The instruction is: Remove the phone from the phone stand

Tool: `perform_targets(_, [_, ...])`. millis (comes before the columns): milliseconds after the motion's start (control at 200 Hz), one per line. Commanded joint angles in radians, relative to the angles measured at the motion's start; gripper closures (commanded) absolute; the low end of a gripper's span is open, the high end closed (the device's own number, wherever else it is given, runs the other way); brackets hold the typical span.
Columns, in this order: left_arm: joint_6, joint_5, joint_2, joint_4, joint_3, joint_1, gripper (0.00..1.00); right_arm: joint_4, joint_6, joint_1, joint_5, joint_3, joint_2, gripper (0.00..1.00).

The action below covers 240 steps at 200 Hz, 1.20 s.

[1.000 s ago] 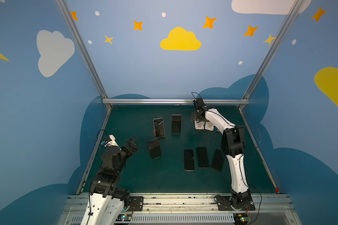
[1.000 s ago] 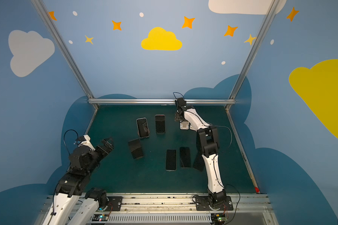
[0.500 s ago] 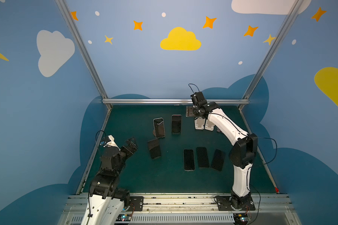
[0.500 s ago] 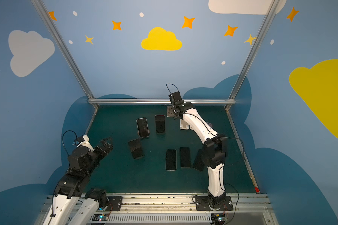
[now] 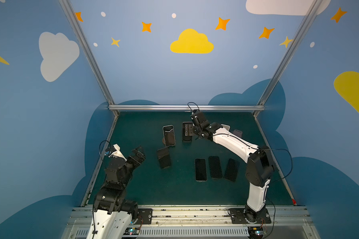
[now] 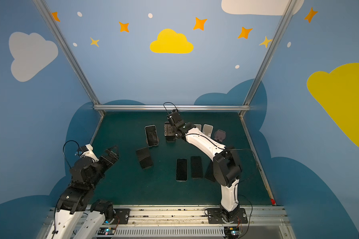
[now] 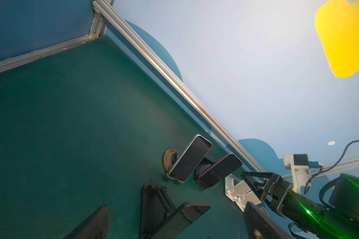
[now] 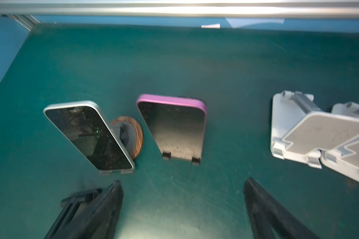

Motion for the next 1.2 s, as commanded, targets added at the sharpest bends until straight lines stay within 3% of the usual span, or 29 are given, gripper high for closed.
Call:
perform_targets(0, [0.009,0.002,-0.006,-0.001,-0.011,0.003,0.0,0.042,-0.01,0.013,0.074,0.087,0.068,0.09])
perform_targets(145, [0.01,0.0,-0.011,-0.002,-0.01,0.001,0.0,0.024,-0.021,0.03,0.175,0.153,0.138,0.08])
perform_targets(340, [0.008,0.007,-0.011,0.002,-0.011,-0.005,0.0,-0.062,-0.002,0.02,0.131,0.285,0.238,0.09])
perform_targets(856, [0.013,0.001,-0.01,0.001,-0.007,-0.008,0.0,-0.045,0.018,-0.017,0.032,0.318,0.324,0.09])
perform_targets(1197, [0.015,0.004,-0.003,0.0,-0.007,-0.011,0.0,-0.014,0.016,-0.01,0.085,0.333,0.381,0.11])
